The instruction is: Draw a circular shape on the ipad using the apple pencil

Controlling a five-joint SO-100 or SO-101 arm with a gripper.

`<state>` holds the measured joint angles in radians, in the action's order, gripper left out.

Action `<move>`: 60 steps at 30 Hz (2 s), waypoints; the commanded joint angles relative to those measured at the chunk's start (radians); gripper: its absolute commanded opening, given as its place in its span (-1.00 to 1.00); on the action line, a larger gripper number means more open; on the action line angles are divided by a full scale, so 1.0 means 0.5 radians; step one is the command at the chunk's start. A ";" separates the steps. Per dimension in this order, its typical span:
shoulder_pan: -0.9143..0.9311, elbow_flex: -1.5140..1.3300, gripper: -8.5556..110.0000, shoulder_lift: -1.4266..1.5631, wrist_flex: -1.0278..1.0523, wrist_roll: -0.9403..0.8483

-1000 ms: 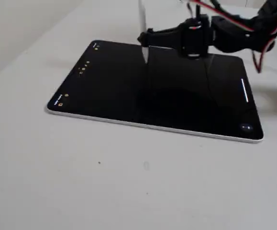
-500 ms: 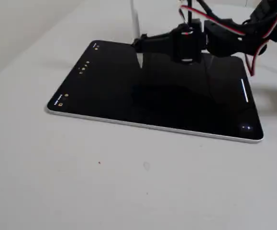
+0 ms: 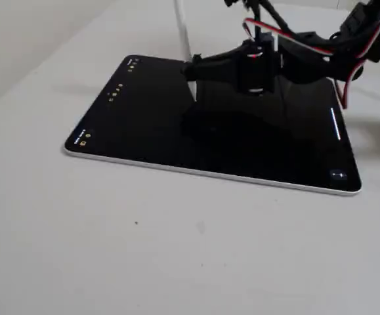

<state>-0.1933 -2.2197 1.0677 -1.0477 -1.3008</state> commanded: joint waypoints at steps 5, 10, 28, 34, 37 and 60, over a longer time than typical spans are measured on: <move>-0.071 0.071 -0.86 -0.021 -0.080 -0.046; -0.117 0.034 -0.86 -0.031 -0.117 -0.061; -0.236 -0.273 -0.86 0.040 -0.353 -0.141; -0.178 -0.356 -0.86 0.067 -0.399 -0.178; -0.138 -0.377 -0.86 0.077 -0.399 -0.202; 0.046 -0.187 -0.86 -0.055 -0.383 -0.328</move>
<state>-0.1856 -2.3577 1.0492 -1.2287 -1.4542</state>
